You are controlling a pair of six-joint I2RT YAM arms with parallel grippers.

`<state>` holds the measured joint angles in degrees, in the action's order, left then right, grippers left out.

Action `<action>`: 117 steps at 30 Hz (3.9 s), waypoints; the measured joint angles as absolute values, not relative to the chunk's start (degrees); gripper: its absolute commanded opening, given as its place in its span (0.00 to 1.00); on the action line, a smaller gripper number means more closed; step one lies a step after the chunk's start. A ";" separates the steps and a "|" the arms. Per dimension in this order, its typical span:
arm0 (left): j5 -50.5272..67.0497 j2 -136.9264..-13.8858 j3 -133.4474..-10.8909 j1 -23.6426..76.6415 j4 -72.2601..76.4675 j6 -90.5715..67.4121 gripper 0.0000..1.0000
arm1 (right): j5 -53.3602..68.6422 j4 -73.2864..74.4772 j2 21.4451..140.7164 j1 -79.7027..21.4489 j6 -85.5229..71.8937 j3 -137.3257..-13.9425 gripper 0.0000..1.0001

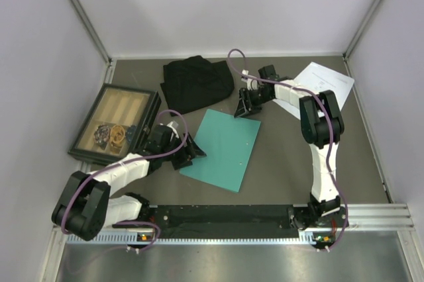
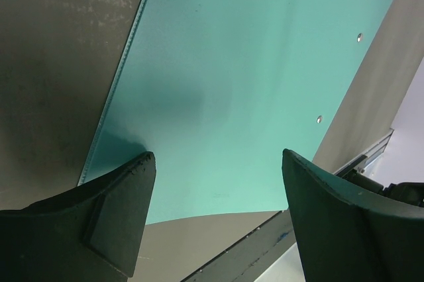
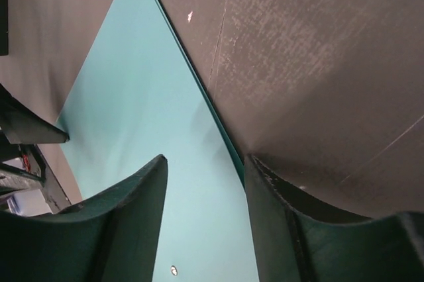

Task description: Put the files into the folder

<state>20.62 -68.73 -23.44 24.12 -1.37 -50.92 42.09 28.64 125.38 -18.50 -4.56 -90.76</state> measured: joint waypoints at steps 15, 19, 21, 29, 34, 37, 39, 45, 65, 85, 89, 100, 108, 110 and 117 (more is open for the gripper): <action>20.86 -69.23 -23.14 24.53 0.19 -51.22 0.81 | 45.19 25.85 125.38 -18.35 -7.14 -87.68 0.29; 20.99 -69.93 -22.85 24.88 1.78 -51.62 0.80 | 46.46 24.51 125.38 -18.74 -8.03 -86.56 0.30; 21.08 -70.50 -22.68 25.12 3.03 -52.01 0.79 | 47.11 23.42 125.38 -18.94 -8.69 -85.93 0.32; 21.10 -70.74 -22.28 25.61 4.84 -52.62 0.81 | 40.29 26.20 122.13 -20.91 -9.02 -85.54 0.67; 17.87 -66.72 -25.89 25.87 -5.67 -50.89 0.95 | 18.70 33.43 114.78 -26.61 -7.09 -85.01 0.90; 13.91 -62.06 -30.68 25.87 -13.50 -49.87 0.98 | 8.60 35.53 107.87 -29.54 -7.38 -81.21 0.99; 10.33 -58.74 -34.13 25.87 -17.50 -49.56 0.98 | 2.85 37.43 102.52 -31.46 -7.29 -78.28 0.99; -1.15 -52.77 -42.35 24.93 -27.53 -50.11 0.98 | -13.87 40.84 89.76 -43.51 -7.81 -71.96 0.96; -8.75 -56.25 -47.55 5.54 -43.31 -55.61 0.98 | -38.22 44.66 103.85 -93.41 -11.62 -68.95 0.56; -8.58 -55.22 -44.34 5.37 -43.59 -57.36 0.98 | -39.68 46.76 108.73 -95.15 -11.68 -71.99 0.43; -8.58 -55.22 -44.34 5.37 -43.59 -57.36 0.98 | -42.52 47.16 110.72 -95.15 -12.14 -72.01 0.43; -8.36 -54.89 -43.03 5.32 -43.11 -57.36 0.98 | -47.42 48.10 113.56 -95.15 -13.34 -71.22 0.44; -8.34 -54.89 -42.50 5.32 -42.74 -57.32 0.98 | -55.29 49.41 117.84 -94.96 -15.66 -70.98 0.37; -8.16 -54.89 -42.50 5.32 -42.37 -57.14 0.98 | -57.12 49.01 118.24 -94.56 -16.16 -70.17 0.31; -5.56 -54.89 -42.17 5.32 -40.99 -54.87 0.98 | -61.65 46.96 118.93 -92.42 -16.23 -68.99 0.00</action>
<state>-5.56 -54.89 -42.17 5.32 -40.99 -54.87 -61.65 46.96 118.93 -92.42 -16.23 -68.99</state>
